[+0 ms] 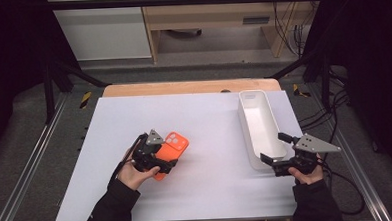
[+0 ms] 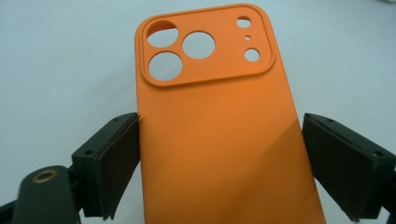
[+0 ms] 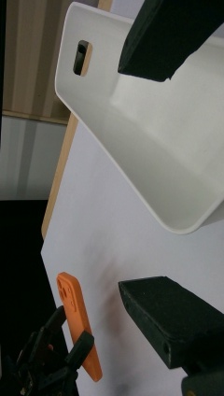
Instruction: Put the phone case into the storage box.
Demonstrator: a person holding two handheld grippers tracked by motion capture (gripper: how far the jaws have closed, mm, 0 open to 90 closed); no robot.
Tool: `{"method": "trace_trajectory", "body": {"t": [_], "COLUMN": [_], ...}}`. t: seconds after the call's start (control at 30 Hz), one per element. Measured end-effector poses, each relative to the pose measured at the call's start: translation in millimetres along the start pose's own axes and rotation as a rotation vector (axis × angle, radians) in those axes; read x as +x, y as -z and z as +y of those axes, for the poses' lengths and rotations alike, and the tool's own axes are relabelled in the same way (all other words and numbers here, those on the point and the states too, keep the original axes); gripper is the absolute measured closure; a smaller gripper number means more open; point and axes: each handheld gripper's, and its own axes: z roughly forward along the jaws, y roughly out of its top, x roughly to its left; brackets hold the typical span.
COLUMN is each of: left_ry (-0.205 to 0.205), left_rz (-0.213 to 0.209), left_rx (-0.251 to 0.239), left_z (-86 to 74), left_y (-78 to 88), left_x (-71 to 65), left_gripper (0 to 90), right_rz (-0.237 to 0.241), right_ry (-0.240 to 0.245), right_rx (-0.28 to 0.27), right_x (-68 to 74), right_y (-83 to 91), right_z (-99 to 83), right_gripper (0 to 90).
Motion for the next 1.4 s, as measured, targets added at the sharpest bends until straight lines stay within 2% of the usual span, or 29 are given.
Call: {"method": "trace_trajectory", "body": {"t": [0.5,1.1,1.4], "left_ry": [-0.046,-0.111,-0.152], "left_rz": [-0.037,-0.095,-0.116], "left_rx": [-0.015,-0.031,-0.031], "left_z": [6.0,12.6,15.0], "left_y": [5.8,11.0,11.5], "left_x": [-15.9,-37.4,-48.9], "left_gripper": [12.7,12.8,12.8], "right_rz": [0.013,0.069,0.113], "right_ry": [0.01,0.055,0.087], "right_rx": [0.003,0.014,0.031], "right_x": [3.1,17.5,27.1], "right_y": [-1.6,-9.6,-16.0], "right_z": [1.7,8.5,11.5], "right_gripper": [0.4,0.5,0.5]}}
